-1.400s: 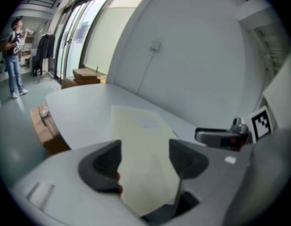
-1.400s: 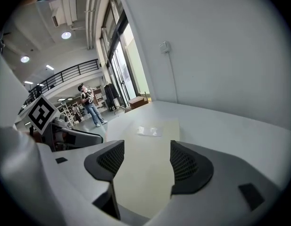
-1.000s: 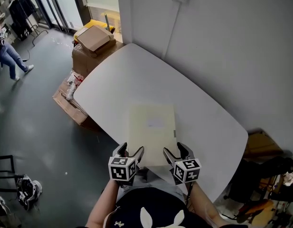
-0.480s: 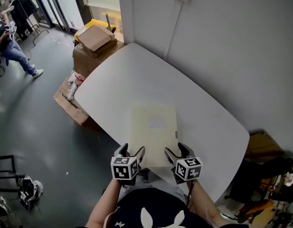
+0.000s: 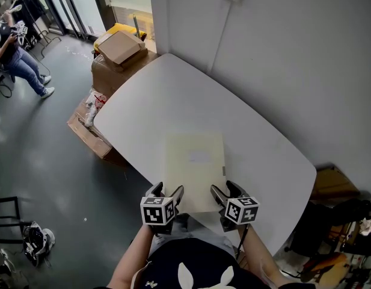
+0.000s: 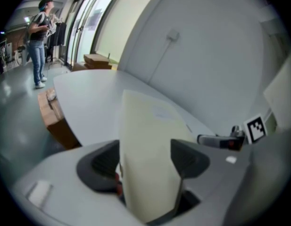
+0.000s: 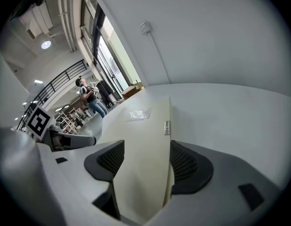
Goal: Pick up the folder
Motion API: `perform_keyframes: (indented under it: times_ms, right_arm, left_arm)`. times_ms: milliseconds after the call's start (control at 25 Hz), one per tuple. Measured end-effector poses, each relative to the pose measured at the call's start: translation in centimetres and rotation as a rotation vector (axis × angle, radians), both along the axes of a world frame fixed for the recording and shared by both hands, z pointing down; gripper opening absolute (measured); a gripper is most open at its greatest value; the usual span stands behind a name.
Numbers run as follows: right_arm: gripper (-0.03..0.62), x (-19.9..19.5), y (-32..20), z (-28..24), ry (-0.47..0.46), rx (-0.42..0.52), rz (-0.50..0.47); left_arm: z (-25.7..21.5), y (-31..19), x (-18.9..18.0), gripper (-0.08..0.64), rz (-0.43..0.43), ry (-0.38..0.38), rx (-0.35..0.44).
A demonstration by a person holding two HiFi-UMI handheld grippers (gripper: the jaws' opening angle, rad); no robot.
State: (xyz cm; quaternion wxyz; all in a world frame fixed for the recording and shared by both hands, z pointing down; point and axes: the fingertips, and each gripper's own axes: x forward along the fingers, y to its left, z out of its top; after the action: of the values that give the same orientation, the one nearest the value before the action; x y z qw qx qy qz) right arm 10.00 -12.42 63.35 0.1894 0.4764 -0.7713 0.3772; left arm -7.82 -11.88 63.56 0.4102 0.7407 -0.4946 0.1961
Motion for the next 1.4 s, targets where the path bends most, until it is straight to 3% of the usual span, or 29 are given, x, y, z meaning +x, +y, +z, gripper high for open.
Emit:
perform_keyframes:
  times_ms: [1000,1200,1400]
  right_arm:
    - [0.272,1.1,-0.4,3.1,-0.067,-0.096,0.069]
    - [0.272,1.1,-0.3,4.0,-0.148,-0.136,0.098]
    - [0.276,1.1,-0.3,4.2,-0.179,-0.149,0.126]
  left_arm:
    - [3.0,0.1,0.1,0.324,0.015,0.02,-0.132]
    - [3.9,0.2,0.0,0.324,0.003,0.051,-0.186]
    - [4.4,0.1,0.2,0.324,0.016,0.133,-0.223]
